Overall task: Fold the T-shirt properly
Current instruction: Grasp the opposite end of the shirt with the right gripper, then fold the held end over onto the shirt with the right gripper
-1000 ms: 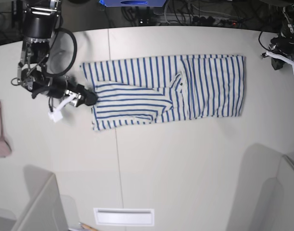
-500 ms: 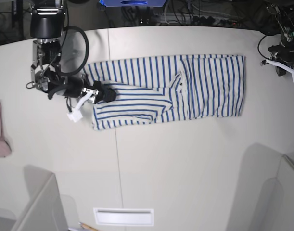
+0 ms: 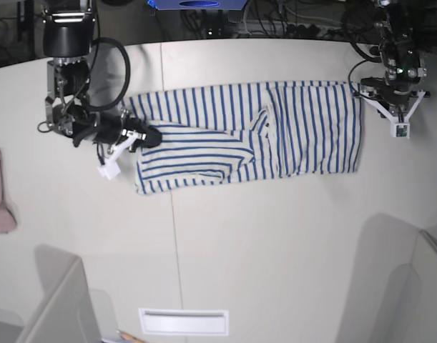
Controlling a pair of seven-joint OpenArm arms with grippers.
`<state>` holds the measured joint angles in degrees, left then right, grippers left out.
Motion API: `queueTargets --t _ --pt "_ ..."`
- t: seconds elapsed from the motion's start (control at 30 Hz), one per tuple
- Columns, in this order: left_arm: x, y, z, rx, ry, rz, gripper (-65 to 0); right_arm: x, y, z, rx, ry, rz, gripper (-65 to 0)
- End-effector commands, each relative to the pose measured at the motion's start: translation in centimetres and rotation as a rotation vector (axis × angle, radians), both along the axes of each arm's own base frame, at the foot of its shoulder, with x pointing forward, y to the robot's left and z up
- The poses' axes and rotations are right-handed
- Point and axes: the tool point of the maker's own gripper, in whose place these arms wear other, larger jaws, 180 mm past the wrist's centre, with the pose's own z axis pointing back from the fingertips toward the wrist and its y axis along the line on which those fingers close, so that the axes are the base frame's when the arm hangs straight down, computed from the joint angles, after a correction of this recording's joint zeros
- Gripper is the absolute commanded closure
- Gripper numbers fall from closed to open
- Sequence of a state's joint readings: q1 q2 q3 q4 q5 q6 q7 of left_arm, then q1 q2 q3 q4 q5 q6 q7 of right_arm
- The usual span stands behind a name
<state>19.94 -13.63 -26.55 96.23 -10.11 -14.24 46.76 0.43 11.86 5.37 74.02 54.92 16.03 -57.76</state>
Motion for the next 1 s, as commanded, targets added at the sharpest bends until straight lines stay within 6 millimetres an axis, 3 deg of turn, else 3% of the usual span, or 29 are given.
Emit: queueTargets --t 0.0,0.2,0.47,0.8,0.97 --pt "1.5 -0.6 1.1 0.010 -0.047 -0.042 0.0 1.3 -0.5 1.2 -0.008 -0.049 -0.008 0.0" --pt "2.4 -4.3 0.1 -0.024 -0.030 -0.137 0.0 2.7 -0.5 3.9 -0.029 -0.093 -0.062 0.0" --pt "4.3 -7.8 0.7 -0.067 -0.072 -0.195 0.0 2.8 3.2 7.5 -0.023 -0.133 -0.015 0.0" --pt "4.1 -7.9 0.7 -0.065 -0.070 -0.204 0.0 1.6 8.7 10.5 0.017 -0.157 0.055 0.0" --pt "3.8 -6.8 0.8 -0.038 -0.057 -0.205 0.0 0.3 12.7 11.7 0.066 -0.155 0.121 0.0"
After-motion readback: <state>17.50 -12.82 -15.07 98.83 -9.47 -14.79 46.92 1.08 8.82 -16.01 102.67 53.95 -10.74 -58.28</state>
